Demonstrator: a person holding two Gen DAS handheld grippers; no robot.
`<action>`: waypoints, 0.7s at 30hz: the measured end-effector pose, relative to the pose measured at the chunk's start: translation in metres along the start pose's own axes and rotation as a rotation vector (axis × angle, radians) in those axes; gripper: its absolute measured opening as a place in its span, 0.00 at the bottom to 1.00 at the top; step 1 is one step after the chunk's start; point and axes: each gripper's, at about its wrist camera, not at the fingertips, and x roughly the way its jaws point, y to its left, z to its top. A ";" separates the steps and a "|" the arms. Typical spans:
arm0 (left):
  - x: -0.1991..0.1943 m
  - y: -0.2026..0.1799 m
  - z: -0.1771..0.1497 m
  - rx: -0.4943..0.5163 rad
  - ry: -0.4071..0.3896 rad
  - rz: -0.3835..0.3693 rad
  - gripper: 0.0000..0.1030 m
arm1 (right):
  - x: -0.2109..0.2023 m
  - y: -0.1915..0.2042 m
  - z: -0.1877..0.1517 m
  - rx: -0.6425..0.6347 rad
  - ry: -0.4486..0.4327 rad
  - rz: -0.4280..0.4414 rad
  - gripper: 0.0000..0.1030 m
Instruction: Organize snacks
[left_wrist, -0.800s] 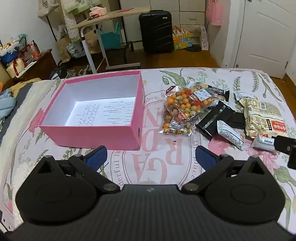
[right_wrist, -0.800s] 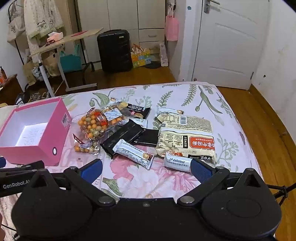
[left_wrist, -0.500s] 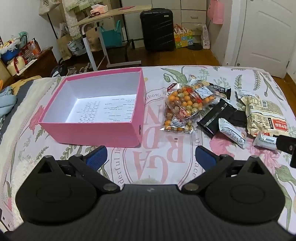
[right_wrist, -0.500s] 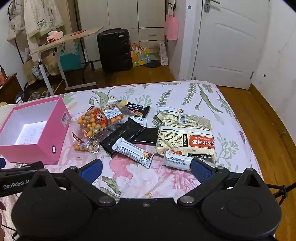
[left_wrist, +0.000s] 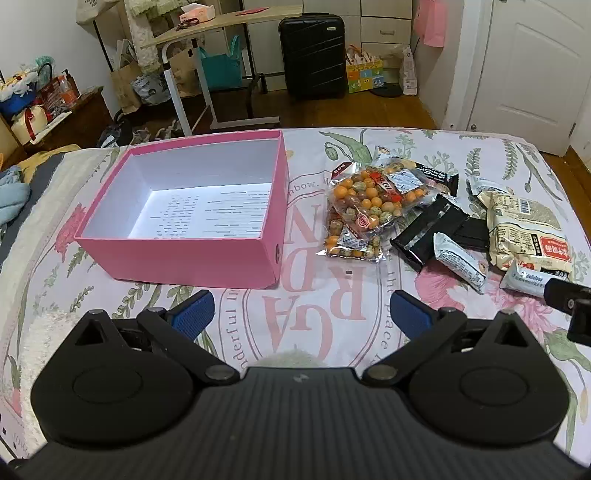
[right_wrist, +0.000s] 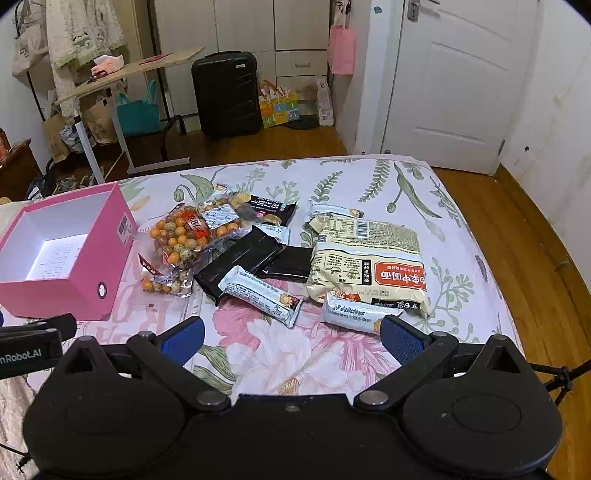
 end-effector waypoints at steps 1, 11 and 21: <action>0.000 0.000 0.000 0.000 0.001 0.001 1.00 | 0.000 0.000 0.000 -0.003 -0.001 0.000 1.00; 0.008 -0.004 -0.002 0.010 0.036 -0.009 1.00 | -0.002 -0.004 0.000 -0.018 -0.013 -0.029 1.00; 0.011 -0.006 -0.002 -0.003 0.062 -0.034 1.00 | -0.004 -0.006 -0.002 -0.026 -0.015 -0.040 1.00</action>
